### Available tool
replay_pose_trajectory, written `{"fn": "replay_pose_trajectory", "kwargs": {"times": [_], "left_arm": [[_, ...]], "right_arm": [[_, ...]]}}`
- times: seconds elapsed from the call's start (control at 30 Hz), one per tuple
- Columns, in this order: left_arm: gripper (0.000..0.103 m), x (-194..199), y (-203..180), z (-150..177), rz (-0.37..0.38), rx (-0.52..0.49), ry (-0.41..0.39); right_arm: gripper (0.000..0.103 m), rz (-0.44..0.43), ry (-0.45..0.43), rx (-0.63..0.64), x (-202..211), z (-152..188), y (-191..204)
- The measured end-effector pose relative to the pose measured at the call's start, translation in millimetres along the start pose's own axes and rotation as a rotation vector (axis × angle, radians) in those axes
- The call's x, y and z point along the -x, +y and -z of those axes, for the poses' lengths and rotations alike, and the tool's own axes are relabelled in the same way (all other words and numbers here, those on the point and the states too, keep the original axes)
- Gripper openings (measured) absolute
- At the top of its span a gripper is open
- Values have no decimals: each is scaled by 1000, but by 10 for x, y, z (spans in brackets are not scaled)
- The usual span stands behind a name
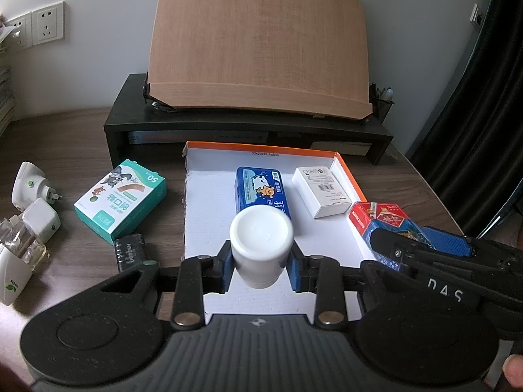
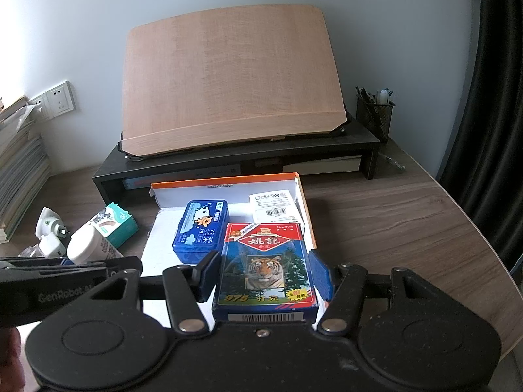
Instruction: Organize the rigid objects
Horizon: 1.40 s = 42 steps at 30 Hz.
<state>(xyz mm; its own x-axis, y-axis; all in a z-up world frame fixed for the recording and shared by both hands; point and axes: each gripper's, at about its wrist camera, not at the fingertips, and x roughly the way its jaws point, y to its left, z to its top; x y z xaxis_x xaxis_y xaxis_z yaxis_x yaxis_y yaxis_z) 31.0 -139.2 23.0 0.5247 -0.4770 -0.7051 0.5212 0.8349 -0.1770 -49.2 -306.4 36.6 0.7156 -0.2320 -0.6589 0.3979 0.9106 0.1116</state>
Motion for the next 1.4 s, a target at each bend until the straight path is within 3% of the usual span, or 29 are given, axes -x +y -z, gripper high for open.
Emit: {"fn": "replay_pose_trajectory", "kwargs": {"times": [1.4], "left_arm": [[33,-168,12,-123,31,-28,19]], "right_arm": [[71,17,26,-11,-187,-74,6]]}}
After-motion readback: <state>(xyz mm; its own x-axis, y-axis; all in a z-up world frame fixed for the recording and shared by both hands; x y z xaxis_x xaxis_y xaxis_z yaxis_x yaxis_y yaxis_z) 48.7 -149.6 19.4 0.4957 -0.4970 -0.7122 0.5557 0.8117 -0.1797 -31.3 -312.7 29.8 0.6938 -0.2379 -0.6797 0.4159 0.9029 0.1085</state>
